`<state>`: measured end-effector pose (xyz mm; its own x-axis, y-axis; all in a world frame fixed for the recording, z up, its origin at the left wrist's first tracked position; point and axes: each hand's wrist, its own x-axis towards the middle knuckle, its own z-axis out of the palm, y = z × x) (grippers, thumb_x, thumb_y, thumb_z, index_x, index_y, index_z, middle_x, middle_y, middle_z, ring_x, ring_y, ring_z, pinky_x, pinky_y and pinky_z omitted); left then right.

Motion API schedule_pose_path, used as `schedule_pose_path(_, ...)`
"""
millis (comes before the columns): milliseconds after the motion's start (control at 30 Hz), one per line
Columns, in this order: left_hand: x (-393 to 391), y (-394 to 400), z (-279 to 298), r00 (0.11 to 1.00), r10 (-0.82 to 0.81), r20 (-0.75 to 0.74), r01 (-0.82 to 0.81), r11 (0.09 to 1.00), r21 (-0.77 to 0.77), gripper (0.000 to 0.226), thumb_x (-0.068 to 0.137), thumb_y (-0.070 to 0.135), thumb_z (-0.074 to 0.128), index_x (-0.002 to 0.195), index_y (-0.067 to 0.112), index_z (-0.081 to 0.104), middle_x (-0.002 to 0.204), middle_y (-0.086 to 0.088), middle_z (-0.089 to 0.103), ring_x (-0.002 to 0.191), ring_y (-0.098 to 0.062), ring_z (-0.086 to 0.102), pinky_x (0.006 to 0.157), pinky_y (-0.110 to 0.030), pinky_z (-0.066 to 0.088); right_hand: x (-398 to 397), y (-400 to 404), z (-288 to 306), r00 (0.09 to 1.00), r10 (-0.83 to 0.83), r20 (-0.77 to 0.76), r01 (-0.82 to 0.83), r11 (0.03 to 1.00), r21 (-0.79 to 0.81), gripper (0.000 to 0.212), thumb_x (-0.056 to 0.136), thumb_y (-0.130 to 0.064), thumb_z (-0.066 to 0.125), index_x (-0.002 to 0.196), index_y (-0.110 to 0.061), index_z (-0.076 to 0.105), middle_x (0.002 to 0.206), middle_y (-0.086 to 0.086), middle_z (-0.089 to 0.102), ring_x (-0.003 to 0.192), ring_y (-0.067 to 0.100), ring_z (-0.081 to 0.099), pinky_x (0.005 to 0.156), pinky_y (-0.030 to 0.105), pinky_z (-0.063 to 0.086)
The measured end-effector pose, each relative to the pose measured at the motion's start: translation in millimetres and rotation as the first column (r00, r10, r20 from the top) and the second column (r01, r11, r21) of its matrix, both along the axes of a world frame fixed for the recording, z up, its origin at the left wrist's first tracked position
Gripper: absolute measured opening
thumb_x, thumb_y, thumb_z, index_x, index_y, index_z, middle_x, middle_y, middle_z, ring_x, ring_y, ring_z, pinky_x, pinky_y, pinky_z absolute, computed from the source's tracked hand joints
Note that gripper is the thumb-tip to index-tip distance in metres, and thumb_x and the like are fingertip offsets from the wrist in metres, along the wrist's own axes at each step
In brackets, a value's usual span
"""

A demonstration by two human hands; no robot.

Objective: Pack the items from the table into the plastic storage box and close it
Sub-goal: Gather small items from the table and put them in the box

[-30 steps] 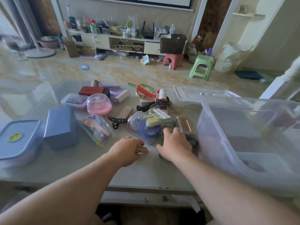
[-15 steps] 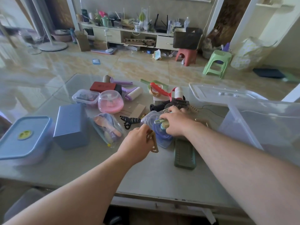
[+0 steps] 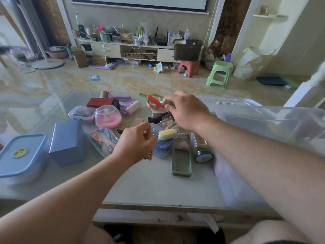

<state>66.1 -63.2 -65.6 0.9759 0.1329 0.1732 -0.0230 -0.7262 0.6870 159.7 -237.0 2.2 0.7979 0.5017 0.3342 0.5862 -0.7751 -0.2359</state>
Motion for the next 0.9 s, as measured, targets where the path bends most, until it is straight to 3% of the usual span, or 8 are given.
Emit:
schedule_pose_path(100, -2.6, -27.7, 42.4, 0.991, -0.12, 0.065, 0.113, 0.989, 0.099, 0.015, 0.08, 0.032, 0.063, 0.084, 0.026, 0.05, 0.067, 0.004, 0.065, 0.061, -0.019, 0.065, 0.058, -0.04, 0.057, -18.5, -36.3, 44.7, 0.995, 0.049, 0.09, -0.059, 0.992, 0.114, 0.023, 0.104, -0.022, 0.062, 0.124, -0.021, 0.072, 0.105, -0.002, 0.061, 0.093, 0.02, 0.058, 0.08, 0.034, 0.047)
schedule_pose_path(267, 9.2, -106.2, 107.5, 0.898, -0.406, 0.168, 0.331, 0.878, 0.346, 0.039, 0.083, 0.034, 0.075, 0.117, 0.034, 0.057, 0.094, 0.009, 0.054, 0.074, -0.001, 0.054, 0.058, -0.013, 0.035, -43.0, -142.3, 91.6, 0.992, -0.077, 0.095, 0.057, 0.98, 0.193, 0.017, 0.096, -0.016, 0.072, 0.109, -0.025, 0.079, 0.098, -0.006, 0.064, 0.088, 0.015, 0.058, 0.077, 0.028, 0.042)
schedule_pose_path(367, 17.7, -161.1, 130.7, 0.824, -0.535, 0.185, 0.442, 0.813, 0.379, 0.038, 0.088, 0.035, 0.07, 0.123, 0.033, 0.059, 0.093, 0.011, 0.055, 0.077, 0.0, 0.054, 0.063, -0.015, 0.039, -52.4, -210.8, 94.1, 0.975, -0.222, -0.019, 0.22, 0.948, 0.23, 0.015, 0.094, -0.021, 0.072, 0.102, -0.034, 0.076, 0.093, -0.002, 0.072, 0.085, 0.019, 0.065, 0.076, 0.029, 0.048)
schedule_pose_path(467, 33.6, -209.3, 131.4, 0.759, -0.628, 0.175, 0.523, 0.747, 0.412, 0.035, 0.09, 0.042, 0.065, 0.122, 0.029, 0.063, 0.097, 0.004, 0.06, 0.082, -0.012, 0.059, 0.071, -0.027, 0.051, -53.8, -265.7, 76.9, 0.937, -0.331, -0.113, 0.347, 0.921, 0.177, 0.013, 0.091, -0.022, 0.075, 0.1, -0.032, 0.074, 0.086, -0.008, 0.07, 0.085, 0.017, 0.065, 0.072, 0.029, 0.043)
schedule_pose_path(533, 51.4, -233.6, 117.1, 0.74, -0.664, 0.106, 0.536, 0.677, 0.504, 0.028, 0.092, 0.041, 0.065, 0.118, 0.03, 0.064, 0.096, 0.004, 0.059, 0.083, -0.016, 0.058, 0.074, -0.033, 0.054, -45.9, -289.5, 58.0, 0.918, -0.372, -0.133, 0.385, 0.919, 0.087, 0.009, 0.09, -0.025, 0.079, 0.091, -0.027, 0.07, 0.084, -0.011, 0.068, 0.088, 0.02, 0.064, 0.072, 0.032, 0.044)
schedule_pose_path(633, 74.1, -261.2, 87.9, 0.768, -0.618, -0.165, 0.539, 0.487, 0.687, 0.027, 0.097, 0.05, 0.054, 0.116, 0.034, 0.065, 0.099, 0.006, 0.064, 0.088, -0.017, 0.057, 0.078, -0.034, 0.055, -19.7, -303.4, 25.2, 0.907, -0.384, -0.172, 0.379, 0.923, -0.063, 0.016, 0.086, -0.029, 0.08, 0.083, -0.026, 0.065, 0.091, -0.008, 0.069, 0.1, 0.018, 0.062, 0.08, 0.034, 0.049)
schedule_pose_path(767, 99.7, -281.8, 51.7, 0.734, -0.487, -0.474, 0.624, 0.208, 0.753, 0.036, 0.102, 0.049, 0.052, 0.119, 0.024, 0.073, 0.113, 0.001, 0.071, 0.108, -0.024, 0.065, 0.078, -0.031, 0.053, 20.5, -287.4, -11.7, 0.882, -0.362, -0.301, 0.316, 0.929, -0.191, 0.008, 0.084, -0.025, 0.078, 0.087, -0.023, 0.071, 0.087, -0.001, 0.069, 0.085, 0.023, 0.064, 0.077, 0.035, 0.055)
schedule_pose_path(900, 122.1, -300.2, 37.8, 0.721, -0.43, -0.544, 0.643, 0.119, 0.757, 0.021, 0.096, 0.023, 0.063, 0.113, 0.022, 0.076, 0.109, -0.003, 0.071, 0.098, -0.024, 0.064, 0.061, -0.028, 0.039, 50.0, -262.4, -41.6, 0.876, -0.346, -0.336, 0.263, 0.927, -0.268, 0.011, 0.087, -0.019, 0.061, 0.076, -0.018, 0.065, 0.08, 0.003, 0.069, 0.08, 0.028, 0.065, 0.07, 0.035, 0.054)
